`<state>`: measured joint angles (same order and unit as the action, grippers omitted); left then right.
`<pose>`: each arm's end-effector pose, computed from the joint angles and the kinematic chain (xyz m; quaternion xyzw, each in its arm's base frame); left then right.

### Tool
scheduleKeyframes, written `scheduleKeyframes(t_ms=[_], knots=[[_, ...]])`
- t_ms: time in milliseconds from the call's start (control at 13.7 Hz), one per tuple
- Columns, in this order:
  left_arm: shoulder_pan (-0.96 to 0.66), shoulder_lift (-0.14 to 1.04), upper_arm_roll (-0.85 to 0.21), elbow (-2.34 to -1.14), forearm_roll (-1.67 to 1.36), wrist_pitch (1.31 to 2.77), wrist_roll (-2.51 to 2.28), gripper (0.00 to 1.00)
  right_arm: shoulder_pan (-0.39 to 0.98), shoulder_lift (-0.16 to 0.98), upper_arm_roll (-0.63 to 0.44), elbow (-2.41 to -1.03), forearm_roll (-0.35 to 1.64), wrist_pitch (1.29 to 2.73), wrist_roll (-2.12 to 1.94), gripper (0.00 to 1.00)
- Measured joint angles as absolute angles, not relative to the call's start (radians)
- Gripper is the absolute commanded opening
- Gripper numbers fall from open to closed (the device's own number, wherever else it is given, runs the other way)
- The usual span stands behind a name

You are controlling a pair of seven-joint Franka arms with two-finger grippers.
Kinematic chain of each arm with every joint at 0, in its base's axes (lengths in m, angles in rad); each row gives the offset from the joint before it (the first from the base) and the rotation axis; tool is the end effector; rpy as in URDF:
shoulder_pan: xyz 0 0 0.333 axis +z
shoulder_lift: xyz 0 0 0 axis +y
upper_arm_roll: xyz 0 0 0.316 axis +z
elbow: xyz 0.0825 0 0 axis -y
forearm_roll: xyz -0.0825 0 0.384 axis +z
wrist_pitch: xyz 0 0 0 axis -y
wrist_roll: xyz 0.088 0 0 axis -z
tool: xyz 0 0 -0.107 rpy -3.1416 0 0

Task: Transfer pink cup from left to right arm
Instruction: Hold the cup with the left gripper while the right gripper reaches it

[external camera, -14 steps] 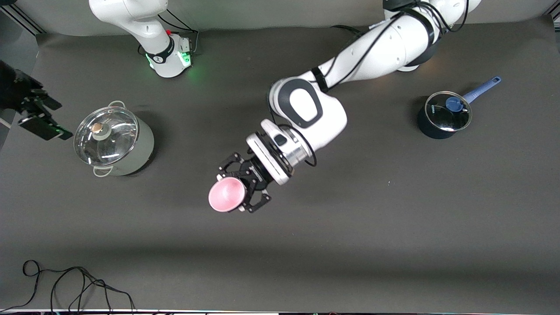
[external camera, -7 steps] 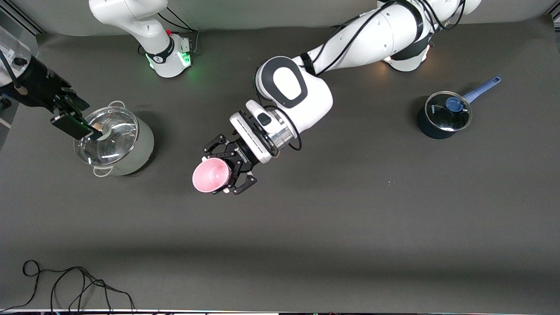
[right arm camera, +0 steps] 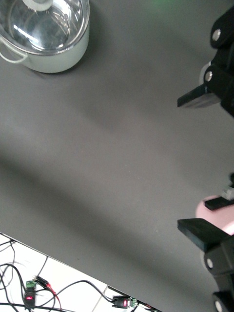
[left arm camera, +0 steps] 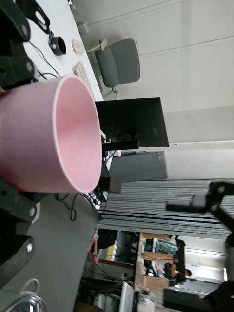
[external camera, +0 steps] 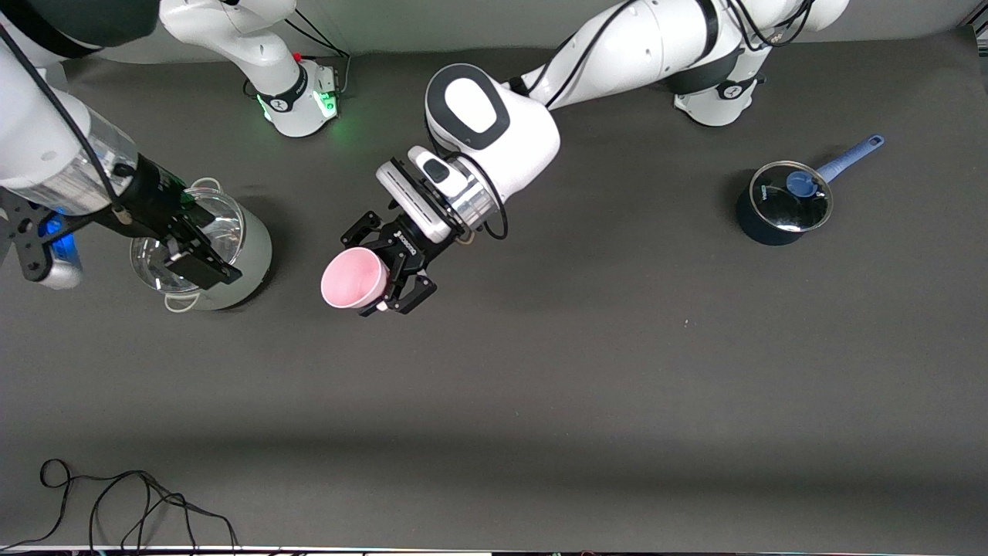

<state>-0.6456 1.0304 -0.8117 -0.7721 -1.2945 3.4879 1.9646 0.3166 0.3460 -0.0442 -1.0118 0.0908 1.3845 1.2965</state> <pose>0.5274 -0.5868 0.4459 0.6913 -0.3282 0.5903 0.2566 0.6052 0.1873 0.6600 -0.8761 0.4805 0.0167 0.0356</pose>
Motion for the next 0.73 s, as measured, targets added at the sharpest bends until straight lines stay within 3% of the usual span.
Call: scheduleKeyframes(t_ms=[366,732], knots=[[-0.802,1.029,-0.437,-0.771,-1.290,3.489,1.693,0.00,0.373,0.359,-0.031,-0.951,0.091,1.374,1.313,1.00],[-0.818,1.028,-0.398,-0.761,-1.289,3.489,1.659,0.00,0.439,0.414,-0.026,-0.949,0.091,1.436,1.350,1.00]])
